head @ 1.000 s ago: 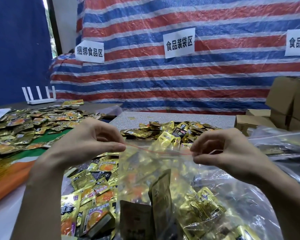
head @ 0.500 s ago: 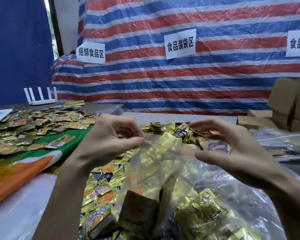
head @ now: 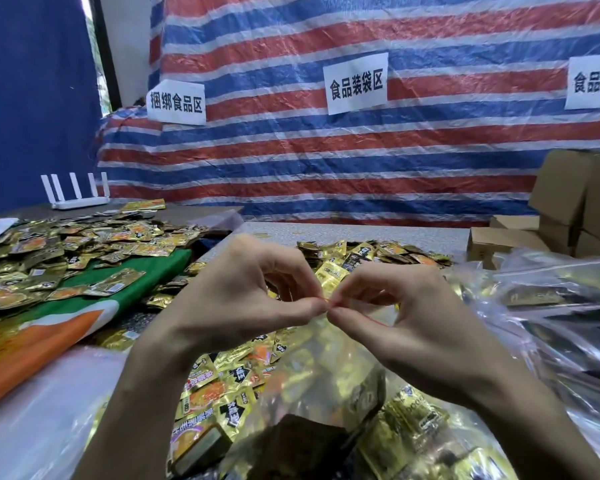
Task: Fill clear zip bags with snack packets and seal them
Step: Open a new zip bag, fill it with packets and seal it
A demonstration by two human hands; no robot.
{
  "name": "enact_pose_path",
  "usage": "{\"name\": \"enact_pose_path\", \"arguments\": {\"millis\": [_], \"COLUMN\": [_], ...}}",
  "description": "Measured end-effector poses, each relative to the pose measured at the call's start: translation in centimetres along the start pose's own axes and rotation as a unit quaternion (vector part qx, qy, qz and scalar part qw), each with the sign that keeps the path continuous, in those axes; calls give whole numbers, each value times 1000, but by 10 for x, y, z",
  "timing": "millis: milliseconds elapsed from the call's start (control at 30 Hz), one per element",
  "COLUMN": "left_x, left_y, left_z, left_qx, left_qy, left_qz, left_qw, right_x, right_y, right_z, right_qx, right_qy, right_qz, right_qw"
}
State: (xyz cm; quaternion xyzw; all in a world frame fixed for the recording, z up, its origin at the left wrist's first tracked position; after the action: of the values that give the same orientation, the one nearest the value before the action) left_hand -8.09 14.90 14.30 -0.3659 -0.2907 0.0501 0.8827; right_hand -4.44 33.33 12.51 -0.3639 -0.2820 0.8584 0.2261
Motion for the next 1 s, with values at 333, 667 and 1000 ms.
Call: {"name": "enact_pose_path", "arguments": {"millis": [333, 667, 1000], "left_x": [-6, -28, -45], "left_y": [2, -8, -30], "left_z": [-3, -3, -14], "left_qx": [-87, -10, 62], "left_qy": [-13, 12, -11], "left_qz": [32, -26, -29], "left_qw": [996, 1000, 998], "right_x": [4, 16, 26], "right_y": [7, -2, -10], "right_z": [1, 3, -1], "right_qx": [-15, -79, -139], "right_qy": [19, 59, 119], "right_qz": [44, 78, 35], "right_qw": [999, 992, 982]}}
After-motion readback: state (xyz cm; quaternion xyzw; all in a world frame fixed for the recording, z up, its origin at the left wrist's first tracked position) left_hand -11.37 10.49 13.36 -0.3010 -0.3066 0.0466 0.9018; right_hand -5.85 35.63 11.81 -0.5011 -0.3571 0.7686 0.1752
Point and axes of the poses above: each hand's wrist, its own z-axis towards the middle knuckle, its own y-axis out of the palm, x = y × z, the point moved 2 cm from there along z, towards the middle knuckle, and after that the axes turned 2 degrees about -x, right-handed, at the moved point
